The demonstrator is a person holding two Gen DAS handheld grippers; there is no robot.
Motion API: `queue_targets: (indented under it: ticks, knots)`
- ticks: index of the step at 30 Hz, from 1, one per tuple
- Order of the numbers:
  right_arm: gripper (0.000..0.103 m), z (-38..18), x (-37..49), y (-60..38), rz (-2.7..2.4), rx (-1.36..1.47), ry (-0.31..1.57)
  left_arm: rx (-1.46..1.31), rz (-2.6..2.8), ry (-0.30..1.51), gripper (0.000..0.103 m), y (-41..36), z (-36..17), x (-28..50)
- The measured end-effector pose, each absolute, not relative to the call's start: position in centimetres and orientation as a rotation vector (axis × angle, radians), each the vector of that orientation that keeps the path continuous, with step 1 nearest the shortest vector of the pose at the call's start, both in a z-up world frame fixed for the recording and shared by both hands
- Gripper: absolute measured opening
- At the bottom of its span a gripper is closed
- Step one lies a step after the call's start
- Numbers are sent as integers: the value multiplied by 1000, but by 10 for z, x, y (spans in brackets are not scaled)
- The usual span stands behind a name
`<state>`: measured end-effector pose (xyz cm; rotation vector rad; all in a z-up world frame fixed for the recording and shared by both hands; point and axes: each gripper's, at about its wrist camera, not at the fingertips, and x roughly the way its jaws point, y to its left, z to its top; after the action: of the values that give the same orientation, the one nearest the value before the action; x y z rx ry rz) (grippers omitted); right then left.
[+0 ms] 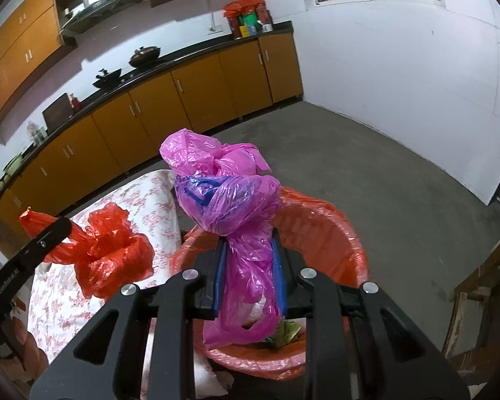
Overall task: Collect trash
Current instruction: 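Carry both bags over the basket and open both tools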
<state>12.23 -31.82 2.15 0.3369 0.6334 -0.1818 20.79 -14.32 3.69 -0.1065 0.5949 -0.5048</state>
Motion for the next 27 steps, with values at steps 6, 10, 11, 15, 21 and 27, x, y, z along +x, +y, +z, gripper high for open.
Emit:
queue_targets:
  ticks: [6,10,11,15,21,27]
  knots:
    - [25,15,119,-331,-209,375,634,-107,-545,613,4,-160,27,211]
    - [25,12,122,-336,-215,388,637,-103,-573,628,4,-172,19,213]
    - [25,12,122,-337,-217,390,637,-104,-579,633,4,-174,17,214]
    - [25,10,121,-340,-223,400,636,-98,-598,649,4,-185,9,215]
    - [25,8,125,-344,-232,412,638,-84,-623,674,5,-200,0,218]
    - [33,4,127,-349,-231,418,646,-79,-623,718,18,-205,-16,225]
